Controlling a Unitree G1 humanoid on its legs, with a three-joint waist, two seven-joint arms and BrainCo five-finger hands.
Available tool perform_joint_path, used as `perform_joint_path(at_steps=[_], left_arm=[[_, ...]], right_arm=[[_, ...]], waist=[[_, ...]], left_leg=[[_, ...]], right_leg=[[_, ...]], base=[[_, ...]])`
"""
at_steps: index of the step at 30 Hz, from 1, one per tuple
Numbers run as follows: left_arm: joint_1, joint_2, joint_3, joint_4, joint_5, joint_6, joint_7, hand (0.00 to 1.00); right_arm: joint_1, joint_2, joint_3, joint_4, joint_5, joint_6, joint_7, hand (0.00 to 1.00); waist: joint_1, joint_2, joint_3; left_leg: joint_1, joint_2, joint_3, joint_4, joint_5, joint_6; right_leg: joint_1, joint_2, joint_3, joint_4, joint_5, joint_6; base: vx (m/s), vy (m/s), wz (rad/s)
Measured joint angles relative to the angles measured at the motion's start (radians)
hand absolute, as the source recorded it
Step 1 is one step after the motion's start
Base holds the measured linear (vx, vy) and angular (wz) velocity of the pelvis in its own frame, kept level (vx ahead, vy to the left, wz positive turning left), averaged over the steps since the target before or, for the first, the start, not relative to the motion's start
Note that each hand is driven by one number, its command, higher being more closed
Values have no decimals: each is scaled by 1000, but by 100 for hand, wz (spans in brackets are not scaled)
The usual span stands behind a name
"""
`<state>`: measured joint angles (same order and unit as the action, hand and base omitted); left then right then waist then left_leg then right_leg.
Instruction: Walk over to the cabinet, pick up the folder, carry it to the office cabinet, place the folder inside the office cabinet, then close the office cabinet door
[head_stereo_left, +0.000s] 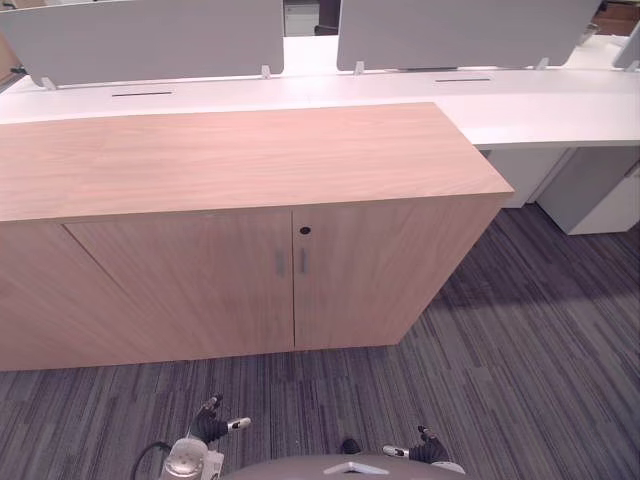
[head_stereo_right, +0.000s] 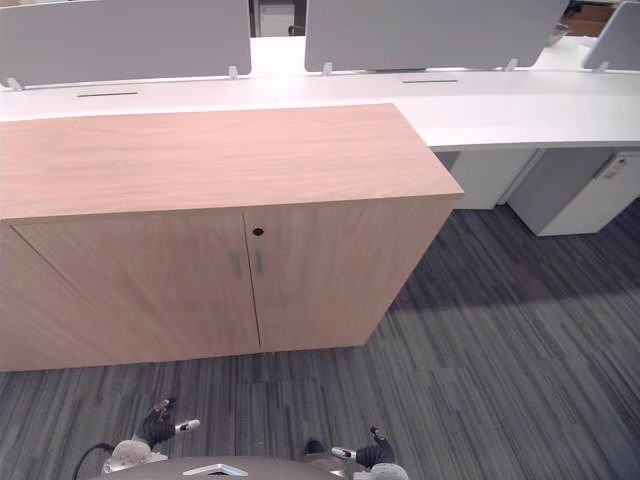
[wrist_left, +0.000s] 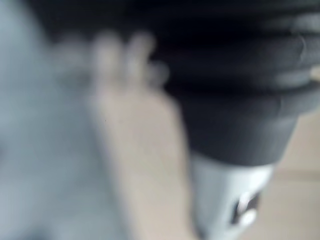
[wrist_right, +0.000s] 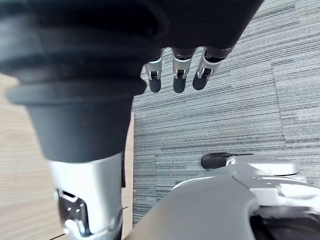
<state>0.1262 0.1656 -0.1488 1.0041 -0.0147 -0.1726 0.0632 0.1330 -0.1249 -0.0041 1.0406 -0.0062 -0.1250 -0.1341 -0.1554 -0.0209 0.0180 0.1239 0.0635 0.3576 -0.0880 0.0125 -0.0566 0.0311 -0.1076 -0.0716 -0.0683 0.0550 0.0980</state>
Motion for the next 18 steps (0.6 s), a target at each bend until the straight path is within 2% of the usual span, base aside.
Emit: perform_joint_path(at_steps=[4,10,18], left_arm=[[12,-25,51,31,0,12,17,0],[14,-43,108,42,0,20,24,0],[11,-56,113,49,21,24,38,0]], right_arm=[[-6,1,-10,2,-1,2,-1,0],[-23,4,-17,35,-2,2,-1,0],[-26,2,-18,38,-20,9,-1,0]], waist=[[16,-4,0],[22,-5,3],[42,-3,4]], left_leg=[[0,-6,-1,0,-1,1],[0,-7,-14,0,-1,1],[2,-5,-31,0,-1,1]], right_leg=[[4,-6,0,0,-1,3],[12,-7,-19,1,4,3],[23,-6,-33,2,-7,-4]], base=[[-7,4,1],[-1,-16,6],[-5,-12,5]])
